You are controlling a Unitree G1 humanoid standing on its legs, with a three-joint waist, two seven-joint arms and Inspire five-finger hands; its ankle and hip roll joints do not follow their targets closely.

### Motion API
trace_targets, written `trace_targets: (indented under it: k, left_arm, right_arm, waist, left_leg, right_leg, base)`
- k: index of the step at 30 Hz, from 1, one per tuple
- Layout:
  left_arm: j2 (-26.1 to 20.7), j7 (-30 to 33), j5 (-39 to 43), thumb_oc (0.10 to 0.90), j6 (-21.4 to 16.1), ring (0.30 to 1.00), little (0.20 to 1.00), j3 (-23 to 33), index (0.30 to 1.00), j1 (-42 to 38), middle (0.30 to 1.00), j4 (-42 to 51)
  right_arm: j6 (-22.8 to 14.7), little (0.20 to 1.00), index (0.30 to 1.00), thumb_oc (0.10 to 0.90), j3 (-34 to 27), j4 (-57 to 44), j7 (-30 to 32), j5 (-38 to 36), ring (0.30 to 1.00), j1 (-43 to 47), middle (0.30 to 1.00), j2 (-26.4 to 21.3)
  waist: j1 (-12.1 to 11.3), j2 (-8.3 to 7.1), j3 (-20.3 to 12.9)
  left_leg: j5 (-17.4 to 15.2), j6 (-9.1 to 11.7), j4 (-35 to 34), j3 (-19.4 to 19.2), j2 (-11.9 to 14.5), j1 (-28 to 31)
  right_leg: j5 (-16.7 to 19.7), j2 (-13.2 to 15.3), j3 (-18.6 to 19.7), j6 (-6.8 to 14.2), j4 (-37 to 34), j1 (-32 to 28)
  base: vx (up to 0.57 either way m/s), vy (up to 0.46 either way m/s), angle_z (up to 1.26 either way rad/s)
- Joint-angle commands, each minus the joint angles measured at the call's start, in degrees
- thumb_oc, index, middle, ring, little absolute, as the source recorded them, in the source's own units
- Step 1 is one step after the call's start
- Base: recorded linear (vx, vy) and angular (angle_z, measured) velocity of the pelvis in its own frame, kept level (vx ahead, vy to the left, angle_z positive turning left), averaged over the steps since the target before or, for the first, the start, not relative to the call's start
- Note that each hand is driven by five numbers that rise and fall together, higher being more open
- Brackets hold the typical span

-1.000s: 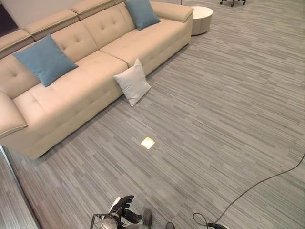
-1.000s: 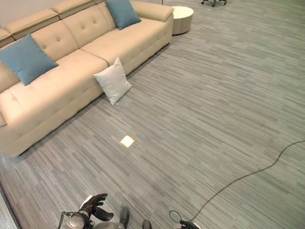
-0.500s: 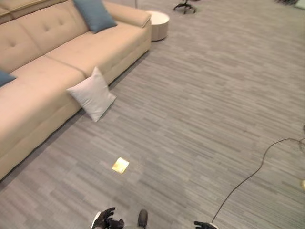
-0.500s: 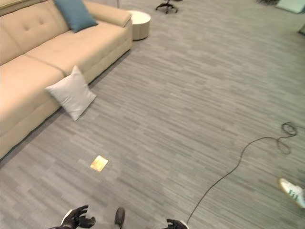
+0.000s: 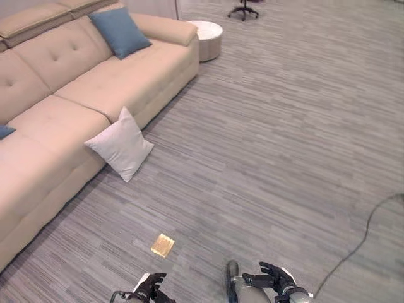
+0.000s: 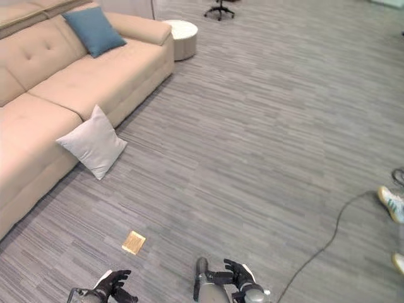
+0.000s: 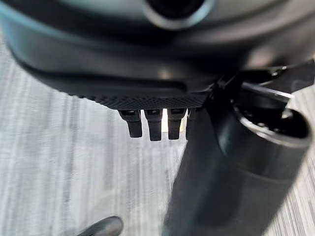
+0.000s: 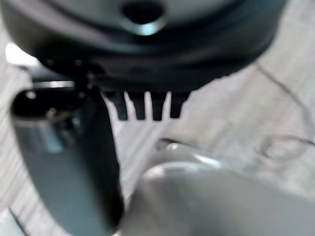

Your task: Pick up all the scattered cushions and arrange them neatly on the sofa.

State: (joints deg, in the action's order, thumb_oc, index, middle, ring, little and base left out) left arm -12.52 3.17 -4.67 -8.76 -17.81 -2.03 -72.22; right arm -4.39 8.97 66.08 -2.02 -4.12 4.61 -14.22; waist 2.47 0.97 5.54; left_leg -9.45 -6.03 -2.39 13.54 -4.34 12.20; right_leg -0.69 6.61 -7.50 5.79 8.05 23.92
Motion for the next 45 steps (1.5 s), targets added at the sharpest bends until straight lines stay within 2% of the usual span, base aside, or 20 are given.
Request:
trace_targets:
  k: [1, 4, 6, 8, 9, 11, 14, 17, 18, 22, 24, 25, 26, 29, 33, 35, 36, 38, 42, 45]
  left_arm:
    - [-0.31, 0.41, -0.01, 0.800, -1.47, 0.900, 0.900, 2.91, 0.900, 0.19, 0.900, -1.16]
    - [1.34, -0.08, 6.55, 0.800, -1.05, 0.900, 0.900, 6.41, 0.900, 0.77, 0.900, -1.82]
    - [1.90, -0.11, 11.54, 0.800, -0.59, 0.900, 0.900, 8.60, 0.900, 0.02, 0.900, -2.15]
    - [2.48, -0.37, 13.16, 0.800, -0.38, 0.900, 0.900, 8.62, 0.900, -0.85, 0.900, -1.14]
    - [2.11, -0.38, 14.10, 0.800, 0.22, 0.900, 0.900, 8.78, 0.900, -1.26, 0.900, -0.54]
    - [2.24, -0.64, 14.96, 0.800, 0.41, 0.900, 0.900, 9.26, 0.900, -1.33, 0.900, -0.76]
    - [2.14, -0.77, 16.27, 0.800, 0.43, 0.900, 0.900, 10.37, 0.900, -0.48, 0.900, -1.45]
    - [1.48, -0.86, 20.04, 0.800, 0.63, 0.900, 0.900, 14.00, 0.900, 1.52, 0.900, -2.75]
    - [1.23, -0.99, 21.53, 0.800, 0.59, 0.900, 0.900, 15.56, 0.900, 2.76, 0.900, -3.19]
    - [0.89, -1.03, 24.68, 0.800, 0.34, 0.900, 0.900, 17.31, 0.900, 3.71, 0.900, -3.62]
    - [0.89, -1.03, 24.68, 0.800, 0.34, 0.900, 0.900, 17.31, 0.900, 3.71, 0.900, -3.62]
    - [-0.36, -1.55, 24.76, 0.800, 0.45, 0.900, 0.900, 18.49, 0.900, 3.50, 0.900, -4.36]
    - [0.11, -1.04, 25.04, 0.800, -0.27, 0.900, 0.900, 18.74, 0.900, 3.94, 0.900, -3.95]
    - [0.16, -0.31, 24.47, 0.800, 0.02, 0.900, 0.900, 18.45, 0.900, 3.96, 0.900, -4.21]
    - [-1.36, 1.07, 19.97, 0.800, 0.45, 0.900, 0.900, 16.26, 0.900, 2.74, 0.900, -3.67]
    - [-1.54, 1.41, 19.63, 0.800, 0.33, 0.900, 0.900, 15.26, 0.900, 2.39, 0.900, -2.69]
    - [-2.09, 1.81, 18.34, 0.800, 0.98, 0.900, 0.900, 14.42, 0.900, 1.48, 0.900, -3.25]
    - [-2.46, 1.69, 17.63, 0.800, 1.24, 0.900, 0.900, 13.82, 0.900, 1.00, 0.900, -3.27]
    - [-2.29, 1.69, 16.73, 0.800, 0.84, 0.900, 0.900, 13.21, 0.900, 0.58, 0.900, -2.46]
    - [-1.99, 1.85, 15.17, 0.800, 0.69, 0.900, 0.900, 12.34, 0.900, 0.09, 0.900, -2.48]
  right_arm:
    - [1.08, 0.900, 0.900, 0.800, -0.29, 2.95, 2.76, 2.79, 0.900, -2.95, 0.900, -4.52]
    - [1.36, 0.900, 0.900, 0.800, 0.69, 3.44, 2.87, 2.78, 0.900, -3.33, 0.900, -3.52]
    - [1.92, 0.900, 0.900, 0.800, 1.39, 4.01, 2.64, 1.68, 0.900, -2.49, 0.900, -3.14]
    - [1.92, 0.900, 0.900, 0.800, 2.36, 3.73, 3.30, 0.54, 0.900, -2.00, 0.900, -2.81]
    - [2.06, 0.900, 0.900, 0.800, 2.84, 3.79, 4.10, 0.29, 0.900, -1.51, 0.900, -2.94]
    - [2.00, 0.900, 0.900, 0.800, 2.68, 4.28, 4.37, -0.08, 0.900, -1.24, 0.900, -3.34]
    - [1.76, 0.900, 0.900, 0.800, 2.03, 4.86, 4.58, -1.29, 0.900, -0.79, 0.900, -3.67]
    - [0.90, 0.900, 0.900, 0.800, 1.60, 4.97, 5.22, -1.60, 0.900, -0.08, 0.900, -3.95]
    - [0.87, 0.900, 0.900, 0.800, 3.14, 4.60, 5.29, 0.11, 0.900, 0.15, 0.900, -3.39]
    - [0.48, 0.900, 0.900, 0.800, 5.11, 3.48, 5.42, 2.25, 0.900, 0.96, 0.900, -2.52]
    - [0.48, 0.900, 0.900, 0.800, 5.11, 3.48, 5.42, 2.25, 0.900, 0.96, 0.900, -2.51]
    - [0.71, 0.900, 0.900, 0.800, 3.42, 3.63, 1.97, 2.68, 0.900, 0.94, 0.900, -8.25]
    - [-0.37, 0.900, 0.900, 0.800, 7.23, -0.44, 5.13, 6.91, 0.900, -1.47, 0.900, -3.16]
    - [-0.08, 0.900, 0.900, 0.800, 8.25, -1.28, 5.44, 8.16, 0.900, -2.34, 0.900, -2.02]
    - [0.14, 0.900, 0.900, 0.800, 8.49, -2.02, 4.93, 7.98, 0.900, -2.48, 0.900, -0.52]
    - [0.31, 0.900, 0.900, 0.800, 7.69, -2.72, 5.03, 6.86, 0.900, -1.14, 0.900, -0.78]
    - [0.48, 0.900, 0.900, 0.800, 6.85, -3.71, 5.42, 6.55, 0.900, -0.90, 0.900, -0.77]
    - [0.70, 0.900, 0.900, 0.800, 6.74, -3.84, 5.52, 6.65, 0.900, -1.24, 0.900, -0.66]
    - [1.14, 0.900, 0.900, 0.800, 7.51, -3.20, 5.26, 7.91, 0.900, -1.98, 0.900, -0.47]
    - [1.39, 0.900, 0.900, 0.800, 7.04, -1.57, 4.98, 7.71, 0.900, -3.23, 0.900, -0.30]
  waist:
    - [1.24, 1.46, 0.64]
    - [0.62, 0.61, -0.87]
    - [-0.47, 0.27, -0.72]
    - [-2.12, -1.53, 1.28]
    - [-3.67, -3.95, 2.59]
    - [-4.70, -4.10, 3.11]
    - [-6.25, -5.01, 2.92]
    - [-9.19, -5.14, 2.08]
    - [-11.14, -4.19, 1.98]
    - [-13.95, -3.22, 2.29]
    - [-13.95, -3.23, 2.37]
    - [-14.54, -3.78, 2.46]
    - [-14.91, -4.43, 2.42]
    - [-15.75, -4.32, 2.22]
    - [-17.41, -6.68, 0.04]
    - [-16.73, -6.15, 0.12]
    - [-14.83, -3.86, 0.33]
    - [-12.93, -2.42, 0.72]
    - [-10.71, -2.00, 1.06]
    - [-8.82, -2.23, 0.88]
  left_leg:
    - [-0.51, 5.73, -1.87, -0.54, 1.26, 3.42]
    - [-0.12, 6.78, 3.74, 1.09, 2.51, 2.88]
    - [6.60, 9.71, 14.93, -0.17, 2.69, -2.45]
    - [13.23, 10.81, 30.71, -4.38, 3.79, -11.67]
    - [13.72, 9.44, 37.48, -10.96, 6.90, -17.22]
    - [11.92, 8.82, 38.32, -13.54, 8.44, -19.06]
    - [9.49, 8.03, 36.72, -16.20, 5.98, -24.16]
    - [9.14, 7.53, 21.73, -21.16, 5.67, -27.55]
    - [12.79, 7.76, 12.58, -20.24, 4.47, -28.11]
    - [19.60, 9.23, -0.53, -19.09, 4.36, -29.41]
    - [19.64, 9.23, -0.62, -19.10, 4.34, -29.29]
    - [19.62, 9.73, -2.61, -20.04, 5.06, -31.27]
    - [18.58, 9.14, -2.61, -18.66, 5.04, -32.43]
    - [21.58, 9.40, -2.61, -14.64, 4.32, -31.09]
    - [19.84, 6.41, -0.45, -14.41, 1.39, -27.38]
    - [17.65, 4.81, -0.25, -15.49, 0.66, -24.07]
    - [16.02, 3.69, -1.17, -14.58, 1.70, -19.44]
    - [14.52, 3.33, -1.88, -13.61, 1.76, -16.36]
    - [12.82, 3.80, -2.14, -12.30, 1.46, -13.85]
    - [10.94, 4.51, -2.01, -10.85, 1.44, -12.36]
  right_leg:
    - [13.38, 1.37, 2.45, 5.57, -10.40, -6.75]
    - [13.99, -0.54, 3.74, 3.87, -7.84, -7.68]
    - [12.01, -2.27, 2.37, 2.12, -7.33, -10.50]
    - [9.34, -2.15, 0.75, -0.56, -8.21, -14.82]
    - [7.22, -1.84, -1.00, -2.50, -9.42, -18.45]
    - [6.20, -2.42, -2.19, -2.77, -10.26, -20.65]
    - [4.93, -2.74, -3.57, -2.69, -11.12, -23.28]
    - [2.67, -3.82, -5.32, -1.28, -13.05, -27.38]
    - [1.11, -5.85, -4.59, -0.93, -13.05, -29.61]
    - [-1.58, -8.34, -3.79, -1.12, -13.05, -32.65]
    - [-1.59, -8.32, -3.79, -1.11, -13.05, -32.73]
    - [-2.37, -8.75, -3.97, -1.10, -13.05, -33.94]
    - [-2.80, -9.29, -2.49, -0.84, -13.05, -35.59]
    - [-3.91, -9.64, -0.96, -0.94, -12.97, -36.58]
    - [-0.86, -4.07, -0.90, 3.17, -2.36, -36.34]
    - [7.43, -0.56, -2.57, 6.55, 10.36, -30.99]
    - [11.08, 1.72, -5.21, 6.19, 19.90, -25.58]
    - [9.56, 3.84, -8.22, 5.10, 21.64, -23.01]
    - [6.18, 4.64, -9.31, 4.23, 14.40, -22.38]
    - [4.86, 3.94, -5.07, 4.03, 4.35, -20.68]
  base:
    - [0.59, -0.353, 0.47]
    - [0.40, -0.287, 0.54]
    - [0.29, -0.288, 0.15]
    - [0.20, -0.377, 0.32]
    - [0.19, -0.372, 0.52]
    - [0.18, -0.234, 0.63]
    - [0.39, -0.174, 0.55]
    - [0.45, -0.039, 0.30]
    - [0.40, 0.020, 0.29]
    - [0.36, 0.031, 0.10]
    - [0.19, 0.023, 0.03]
    - [0.46, 0.093, 0.30]
    - [0.56, 0.125, 0.34]
    - [0.31, 0.117, -0.25]
    - [0.41, 0.216, -0.20]
    - [0.33, 0.267, -0.39]
    - [0.27, 0.220, -0.53]
    - [0.31, 0.138, -0.21]
    - [0.28, -0.029, 0.33]
    - [0.22, -0.117, 0.39]
